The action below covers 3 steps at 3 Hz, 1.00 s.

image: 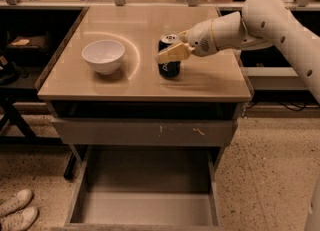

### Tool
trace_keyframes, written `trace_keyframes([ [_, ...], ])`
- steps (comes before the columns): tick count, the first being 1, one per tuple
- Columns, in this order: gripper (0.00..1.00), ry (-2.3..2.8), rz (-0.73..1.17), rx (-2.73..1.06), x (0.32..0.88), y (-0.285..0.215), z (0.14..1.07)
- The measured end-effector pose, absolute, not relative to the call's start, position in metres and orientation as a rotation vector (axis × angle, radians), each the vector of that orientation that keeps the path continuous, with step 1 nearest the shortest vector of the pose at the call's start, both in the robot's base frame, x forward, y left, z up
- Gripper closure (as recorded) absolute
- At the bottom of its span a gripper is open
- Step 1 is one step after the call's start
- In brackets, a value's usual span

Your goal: Place pepsi can into middle drawer

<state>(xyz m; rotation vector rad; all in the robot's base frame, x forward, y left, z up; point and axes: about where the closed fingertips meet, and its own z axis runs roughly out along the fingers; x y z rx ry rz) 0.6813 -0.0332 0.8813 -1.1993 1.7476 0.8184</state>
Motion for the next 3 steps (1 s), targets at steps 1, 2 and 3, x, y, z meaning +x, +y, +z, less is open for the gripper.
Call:
trace_keyframes([
  [1, 0.65, 1.748, 0.818, -1.199, 0.681, -0.033, 0.881],
  [2, 0.88, 1.748, 0.818, -1.199, 0.681, -0.033, 0.881],
  [3, 1.0, 1.744, 0.826, -1.2, 0.663, -0.041, 0.884],
])
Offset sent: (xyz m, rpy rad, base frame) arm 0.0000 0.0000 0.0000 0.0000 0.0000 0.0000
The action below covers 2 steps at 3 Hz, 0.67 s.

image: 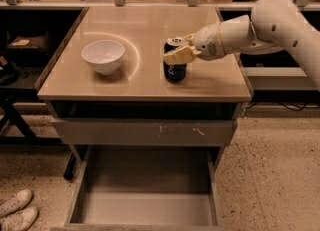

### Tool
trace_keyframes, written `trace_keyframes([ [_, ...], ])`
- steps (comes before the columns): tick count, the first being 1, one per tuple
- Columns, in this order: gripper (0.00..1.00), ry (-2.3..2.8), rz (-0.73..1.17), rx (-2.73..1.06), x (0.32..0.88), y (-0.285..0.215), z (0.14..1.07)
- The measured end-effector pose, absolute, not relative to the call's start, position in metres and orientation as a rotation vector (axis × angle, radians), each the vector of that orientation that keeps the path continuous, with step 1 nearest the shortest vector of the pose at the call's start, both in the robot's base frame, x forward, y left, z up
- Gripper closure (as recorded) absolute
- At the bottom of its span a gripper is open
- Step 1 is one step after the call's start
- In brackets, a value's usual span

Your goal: Place pepsi can into middle drawer

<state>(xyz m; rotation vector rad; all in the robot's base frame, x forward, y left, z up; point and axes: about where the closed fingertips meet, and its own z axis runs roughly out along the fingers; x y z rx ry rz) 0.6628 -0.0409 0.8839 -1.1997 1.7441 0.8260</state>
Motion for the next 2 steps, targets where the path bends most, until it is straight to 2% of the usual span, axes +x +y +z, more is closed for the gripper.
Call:
trace_keyframes([
  [2, 1.0, 1.808, 0.766, -1.103, 0.592, -0.084, 0.888],
])
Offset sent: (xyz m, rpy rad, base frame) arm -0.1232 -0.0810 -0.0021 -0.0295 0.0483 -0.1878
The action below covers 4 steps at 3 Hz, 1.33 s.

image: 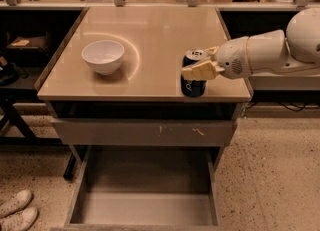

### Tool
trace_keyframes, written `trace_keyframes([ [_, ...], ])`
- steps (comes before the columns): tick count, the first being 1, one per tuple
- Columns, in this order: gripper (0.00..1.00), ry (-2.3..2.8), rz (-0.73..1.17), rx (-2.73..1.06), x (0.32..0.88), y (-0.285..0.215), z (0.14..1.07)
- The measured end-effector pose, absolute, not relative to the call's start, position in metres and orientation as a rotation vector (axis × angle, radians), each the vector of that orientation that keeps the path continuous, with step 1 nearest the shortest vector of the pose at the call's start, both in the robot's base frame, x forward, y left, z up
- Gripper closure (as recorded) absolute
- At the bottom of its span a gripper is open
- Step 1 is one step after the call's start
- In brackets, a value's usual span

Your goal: Place pepsi can into middle drawer

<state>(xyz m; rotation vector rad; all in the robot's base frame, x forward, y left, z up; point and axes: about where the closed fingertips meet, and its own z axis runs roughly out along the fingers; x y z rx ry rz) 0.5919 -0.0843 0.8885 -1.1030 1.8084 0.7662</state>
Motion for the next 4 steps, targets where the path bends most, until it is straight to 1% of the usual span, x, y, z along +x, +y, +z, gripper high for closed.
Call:
trace_keyframes([
  [2, 1.0, 1.887, 0.779, -1.046, 0.514, -0.113, 0.886],
  [3, 1.0, 1.887, 0.779, -1.046, 0.514, -0.113, 0.886],
  [4, 1.0, 1.912, 0.801, -1.015, 0.5, -0.107, 0.865],
])
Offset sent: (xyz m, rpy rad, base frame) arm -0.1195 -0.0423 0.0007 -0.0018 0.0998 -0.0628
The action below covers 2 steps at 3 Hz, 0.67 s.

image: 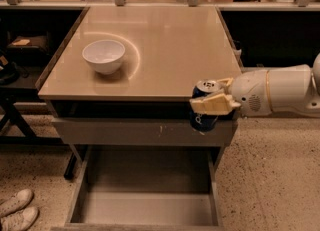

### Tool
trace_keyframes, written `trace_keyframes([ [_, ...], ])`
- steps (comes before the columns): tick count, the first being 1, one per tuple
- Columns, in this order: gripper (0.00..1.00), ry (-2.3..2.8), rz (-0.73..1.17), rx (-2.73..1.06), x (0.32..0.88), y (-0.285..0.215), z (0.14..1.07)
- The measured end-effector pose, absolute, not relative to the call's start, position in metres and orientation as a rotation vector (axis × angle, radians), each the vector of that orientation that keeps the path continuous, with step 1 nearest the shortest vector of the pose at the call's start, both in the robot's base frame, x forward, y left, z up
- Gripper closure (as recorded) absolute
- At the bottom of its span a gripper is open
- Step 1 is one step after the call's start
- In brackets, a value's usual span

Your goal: Place pepsi can into middle drawer

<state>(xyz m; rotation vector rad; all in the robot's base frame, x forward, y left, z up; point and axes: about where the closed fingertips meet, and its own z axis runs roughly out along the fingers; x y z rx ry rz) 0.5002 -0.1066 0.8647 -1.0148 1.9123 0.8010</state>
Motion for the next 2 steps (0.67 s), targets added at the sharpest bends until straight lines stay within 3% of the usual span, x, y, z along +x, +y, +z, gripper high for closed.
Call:
trace_keyframes([
  [2, 1.0, 1.971, 0.894, -0.921, 0.47, -0.073, 0.764],
])
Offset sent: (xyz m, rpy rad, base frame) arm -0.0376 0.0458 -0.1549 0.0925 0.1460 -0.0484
